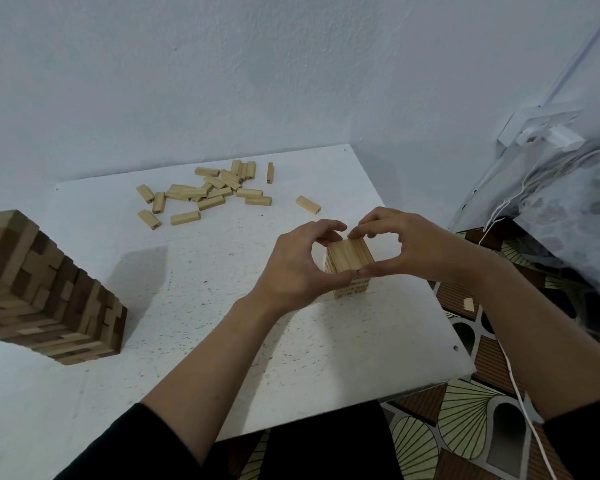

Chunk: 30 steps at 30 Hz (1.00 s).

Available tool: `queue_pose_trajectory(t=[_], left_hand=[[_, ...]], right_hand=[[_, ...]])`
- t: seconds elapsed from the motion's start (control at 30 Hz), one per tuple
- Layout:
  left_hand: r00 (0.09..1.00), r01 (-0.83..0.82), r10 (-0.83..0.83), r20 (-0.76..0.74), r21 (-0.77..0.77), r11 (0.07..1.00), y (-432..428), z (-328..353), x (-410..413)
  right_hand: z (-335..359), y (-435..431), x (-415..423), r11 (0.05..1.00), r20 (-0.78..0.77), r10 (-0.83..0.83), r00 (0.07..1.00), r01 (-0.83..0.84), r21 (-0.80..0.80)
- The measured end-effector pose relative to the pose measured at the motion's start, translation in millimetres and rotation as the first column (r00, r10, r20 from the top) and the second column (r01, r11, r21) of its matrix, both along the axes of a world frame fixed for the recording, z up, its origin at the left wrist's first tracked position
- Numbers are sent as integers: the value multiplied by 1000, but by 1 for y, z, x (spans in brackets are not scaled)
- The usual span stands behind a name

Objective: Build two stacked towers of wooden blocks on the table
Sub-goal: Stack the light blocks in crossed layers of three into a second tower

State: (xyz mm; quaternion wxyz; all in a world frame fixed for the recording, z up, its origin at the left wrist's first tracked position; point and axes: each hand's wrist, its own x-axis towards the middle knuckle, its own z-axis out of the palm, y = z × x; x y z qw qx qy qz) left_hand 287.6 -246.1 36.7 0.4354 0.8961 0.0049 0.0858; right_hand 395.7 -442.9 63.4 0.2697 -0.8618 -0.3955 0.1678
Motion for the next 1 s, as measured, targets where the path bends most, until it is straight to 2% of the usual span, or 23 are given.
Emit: queue_pose_trajectory(t=[0.57,0.8,1.0], left_hand=[[1000,8,-8,-1,14,1000,2,-4,0],[996,27,-28,81,19,999,4,-6,-4],[996,21,-23,83,15,1000,9,-10,-8]], right_hand=[[-1,0,-1,1000,-13,-4,1000,5,2],[-4,-3,-5,996,-34,-32,999,35,84],[-4,-8,-10,984,-58,-60,996,69,162]])
